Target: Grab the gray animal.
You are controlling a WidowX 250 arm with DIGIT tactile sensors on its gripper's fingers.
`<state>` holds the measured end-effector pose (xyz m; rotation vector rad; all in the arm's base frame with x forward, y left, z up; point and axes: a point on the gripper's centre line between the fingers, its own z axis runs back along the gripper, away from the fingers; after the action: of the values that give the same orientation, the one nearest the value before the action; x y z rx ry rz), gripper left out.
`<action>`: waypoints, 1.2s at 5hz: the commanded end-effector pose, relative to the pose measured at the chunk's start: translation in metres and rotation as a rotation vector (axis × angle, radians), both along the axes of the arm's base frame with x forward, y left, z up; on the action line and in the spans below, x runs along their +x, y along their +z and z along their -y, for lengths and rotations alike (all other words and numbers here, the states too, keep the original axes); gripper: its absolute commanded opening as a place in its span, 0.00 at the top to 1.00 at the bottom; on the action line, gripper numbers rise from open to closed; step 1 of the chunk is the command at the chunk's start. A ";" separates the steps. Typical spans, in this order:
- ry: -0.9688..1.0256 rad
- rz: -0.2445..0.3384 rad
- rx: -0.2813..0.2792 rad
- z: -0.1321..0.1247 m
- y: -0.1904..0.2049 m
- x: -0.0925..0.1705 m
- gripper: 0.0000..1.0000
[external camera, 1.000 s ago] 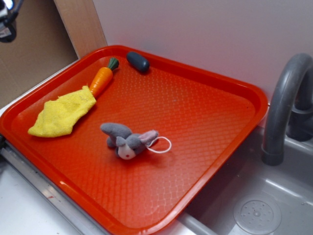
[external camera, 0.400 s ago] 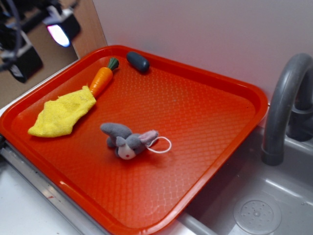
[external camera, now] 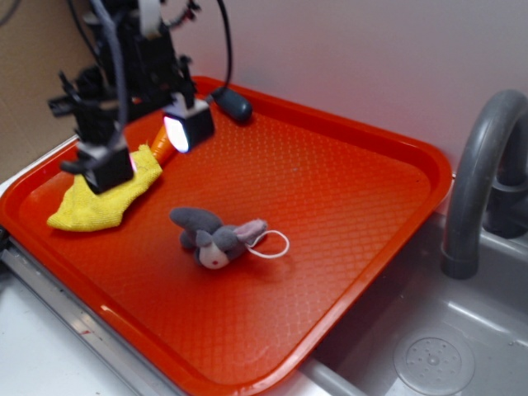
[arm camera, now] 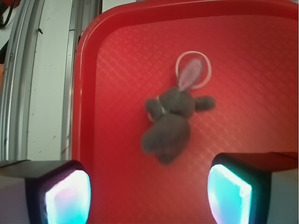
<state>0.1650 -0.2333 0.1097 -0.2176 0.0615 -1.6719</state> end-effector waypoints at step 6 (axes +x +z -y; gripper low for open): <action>0.386 0.206 0.217 0.003 0.008 -0.036 1.00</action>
<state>0.1514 -0.2366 0.1034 0.1208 0.0882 -1.2690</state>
